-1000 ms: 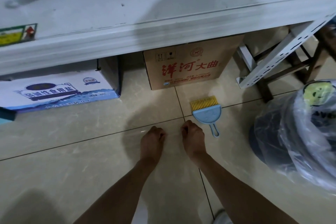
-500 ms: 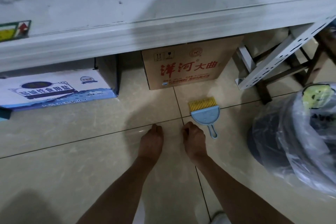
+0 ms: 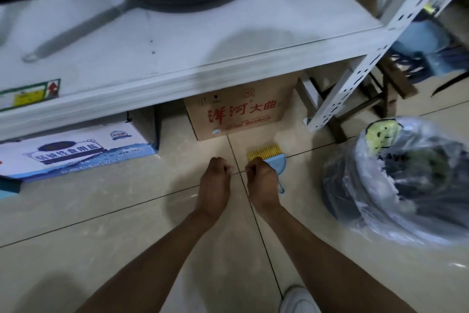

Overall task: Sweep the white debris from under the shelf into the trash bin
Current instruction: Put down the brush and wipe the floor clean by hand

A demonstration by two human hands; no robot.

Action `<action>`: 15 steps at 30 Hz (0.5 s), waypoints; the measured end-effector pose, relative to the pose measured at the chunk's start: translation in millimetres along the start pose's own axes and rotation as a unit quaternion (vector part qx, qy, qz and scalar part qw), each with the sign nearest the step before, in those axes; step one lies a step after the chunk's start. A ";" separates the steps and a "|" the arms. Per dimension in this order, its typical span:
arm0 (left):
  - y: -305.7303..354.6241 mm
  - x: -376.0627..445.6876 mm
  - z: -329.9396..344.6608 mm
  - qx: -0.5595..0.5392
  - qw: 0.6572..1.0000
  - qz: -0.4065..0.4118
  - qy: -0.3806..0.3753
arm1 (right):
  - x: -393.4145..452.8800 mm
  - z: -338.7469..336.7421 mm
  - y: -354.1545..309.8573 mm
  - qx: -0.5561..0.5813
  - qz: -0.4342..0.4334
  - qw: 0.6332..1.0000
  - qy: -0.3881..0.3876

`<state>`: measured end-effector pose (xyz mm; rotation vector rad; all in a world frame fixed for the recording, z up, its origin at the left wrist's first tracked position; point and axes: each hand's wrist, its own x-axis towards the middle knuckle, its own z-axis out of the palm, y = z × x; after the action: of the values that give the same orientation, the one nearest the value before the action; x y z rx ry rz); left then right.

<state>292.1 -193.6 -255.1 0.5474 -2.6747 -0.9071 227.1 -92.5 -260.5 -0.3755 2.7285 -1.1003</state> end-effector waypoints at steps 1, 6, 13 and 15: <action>13.5 3.7 -4.1 -0.013 1.000 0.008 0.001 | -0.2 -12.6 -7.0 0.008 0.011 1.000 0.010; 94.4 24.0 -19.4 -0.031 0.996 0.080 -0.027 | -0.9 -93.6 -17.1 0.082 0.036 0.992 0.089; 226.9 40.5 -2.6 -0.049 0.975 0.200 -0.081 | -9.2 -219.1 24.0 0.053 0.017 0.970 0.236; 256.2 43.3 11.7 -0.041 0.972 0.210 -0.101 | -9.8 -248.7 43.3 0.022 0.050 0.968 0.247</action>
<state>181.2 -18.1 -98.3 -0.1385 -2.7514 -0.9794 166.1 103.5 -113.1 0.0581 3.0878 -1.3779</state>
